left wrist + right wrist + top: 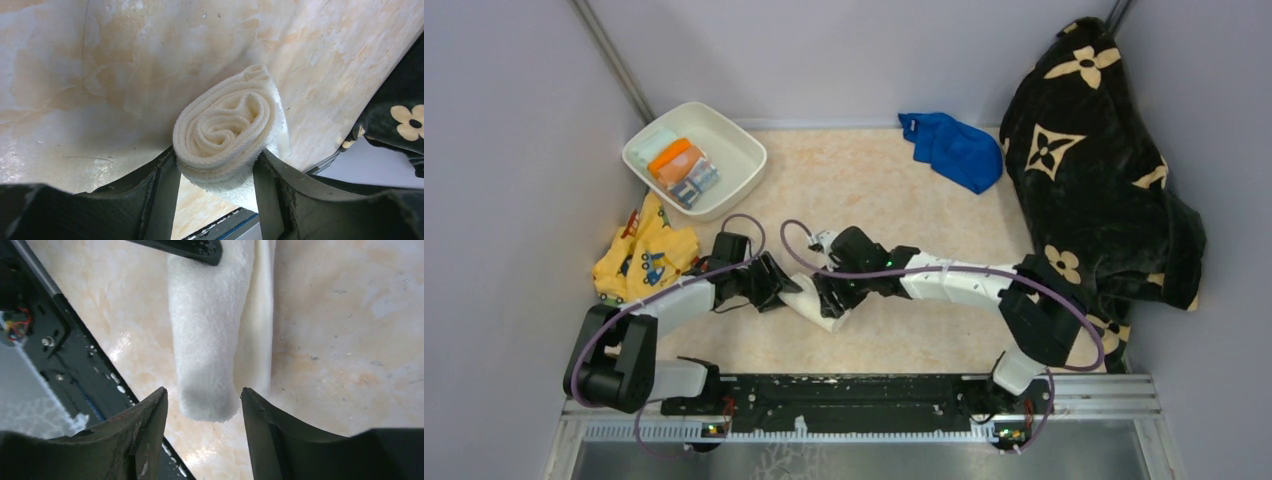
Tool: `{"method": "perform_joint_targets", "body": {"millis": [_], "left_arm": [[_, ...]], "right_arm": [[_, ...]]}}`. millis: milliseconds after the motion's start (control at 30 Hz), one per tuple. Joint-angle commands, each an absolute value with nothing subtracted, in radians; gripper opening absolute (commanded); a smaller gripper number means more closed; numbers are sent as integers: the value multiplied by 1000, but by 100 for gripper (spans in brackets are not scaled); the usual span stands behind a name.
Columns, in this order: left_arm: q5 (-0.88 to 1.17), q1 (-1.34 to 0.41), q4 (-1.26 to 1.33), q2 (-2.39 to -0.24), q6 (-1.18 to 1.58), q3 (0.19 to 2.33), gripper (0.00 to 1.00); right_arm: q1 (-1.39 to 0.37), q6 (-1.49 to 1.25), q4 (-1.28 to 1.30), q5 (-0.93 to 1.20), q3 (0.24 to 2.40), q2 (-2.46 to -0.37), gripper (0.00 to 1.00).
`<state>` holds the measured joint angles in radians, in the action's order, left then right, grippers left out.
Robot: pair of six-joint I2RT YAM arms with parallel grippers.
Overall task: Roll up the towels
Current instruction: Roll the towel at the center of the board.
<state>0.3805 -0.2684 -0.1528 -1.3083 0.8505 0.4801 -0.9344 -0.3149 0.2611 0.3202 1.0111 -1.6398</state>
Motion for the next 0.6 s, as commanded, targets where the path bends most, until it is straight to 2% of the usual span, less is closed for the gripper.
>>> {"method": "perform_joint_targets", "body": {"millis": [0,233,567], "left_arm": [[279,-267,-234,-1341,800,458,60],[281,-267,-238,-1351,795,466,61],[281,-267,-239,-1364,786,485,63]], "right_arm": [[-1076,-172,360,-93,1092,-1545,63],[-1253,-49,343,-357,1137,-1607,64],[-1325,-23,321,-367,1107,-1811,54]]}}
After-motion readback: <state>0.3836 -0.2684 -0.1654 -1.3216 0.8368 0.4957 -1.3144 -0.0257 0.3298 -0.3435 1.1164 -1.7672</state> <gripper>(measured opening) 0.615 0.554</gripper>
